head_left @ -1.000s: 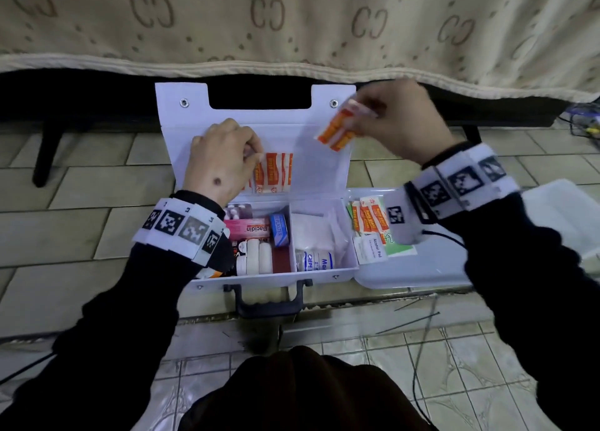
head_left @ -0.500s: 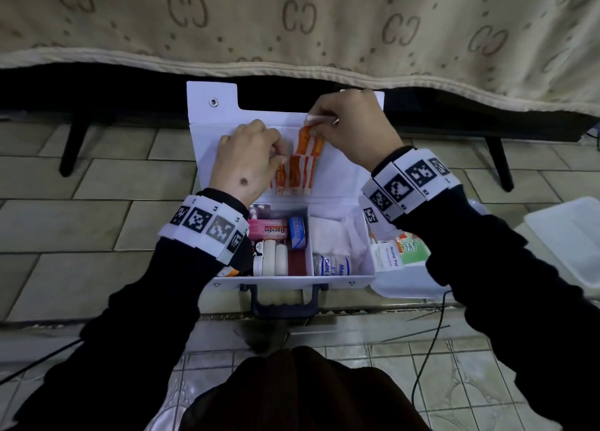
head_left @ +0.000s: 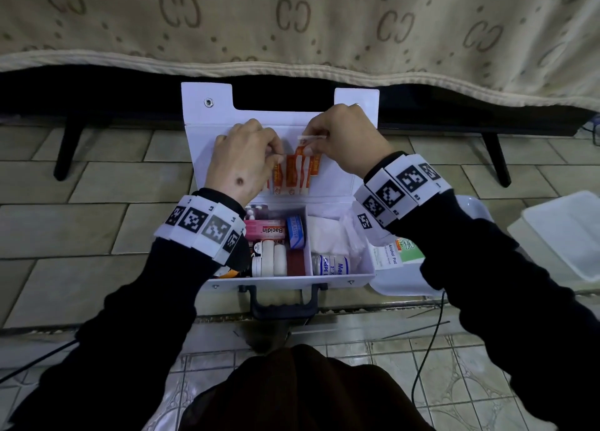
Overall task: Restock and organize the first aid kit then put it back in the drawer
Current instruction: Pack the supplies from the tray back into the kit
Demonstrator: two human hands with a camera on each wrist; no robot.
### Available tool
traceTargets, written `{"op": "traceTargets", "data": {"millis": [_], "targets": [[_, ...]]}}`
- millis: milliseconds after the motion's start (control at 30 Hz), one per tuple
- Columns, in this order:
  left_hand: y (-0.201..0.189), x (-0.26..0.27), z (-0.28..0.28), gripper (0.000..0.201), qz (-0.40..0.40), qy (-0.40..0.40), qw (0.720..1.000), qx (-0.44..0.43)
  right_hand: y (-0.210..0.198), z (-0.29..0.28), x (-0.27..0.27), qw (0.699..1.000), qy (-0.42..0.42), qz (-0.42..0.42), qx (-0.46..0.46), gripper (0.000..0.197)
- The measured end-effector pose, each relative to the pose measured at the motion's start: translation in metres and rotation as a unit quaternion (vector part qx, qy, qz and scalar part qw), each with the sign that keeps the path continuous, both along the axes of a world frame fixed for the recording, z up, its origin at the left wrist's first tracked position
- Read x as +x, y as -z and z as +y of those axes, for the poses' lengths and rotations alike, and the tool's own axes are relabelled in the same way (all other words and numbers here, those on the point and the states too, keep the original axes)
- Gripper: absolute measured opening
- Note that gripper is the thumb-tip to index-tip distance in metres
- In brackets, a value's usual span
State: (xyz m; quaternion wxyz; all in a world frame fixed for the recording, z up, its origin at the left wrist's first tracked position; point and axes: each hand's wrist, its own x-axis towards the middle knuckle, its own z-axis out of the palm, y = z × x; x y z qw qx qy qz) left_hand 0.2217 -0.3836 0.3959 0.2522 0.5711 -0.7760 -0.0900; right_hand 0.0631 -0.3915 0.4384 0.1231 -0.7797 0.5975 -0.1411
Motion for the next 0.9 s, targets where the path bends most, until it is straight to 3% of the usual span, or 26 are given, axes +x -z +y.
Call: {"op": "traceTargets", "data": {"millis": [200,367,900], "targets": [[-0.001,0.001,0.000,0.009,-0.002,-0.001,1.000,-0.002,0.011,0.002,0.002,1.000,0.021,-0.006,-0.004,0.016],[0.000,0.000,-0.001,0.009,0.000,-0.002,1.000,0.001,0.014,0.006,0.002,1.000,0.019,-0.006,-0.014,0.025],[0.000,0.000,-0.004,0.008,-0.005,0.001,1.000,0.003,0.026,0.008,0.006,0.992,0.026,0.123,-0.031,0.029]]}}
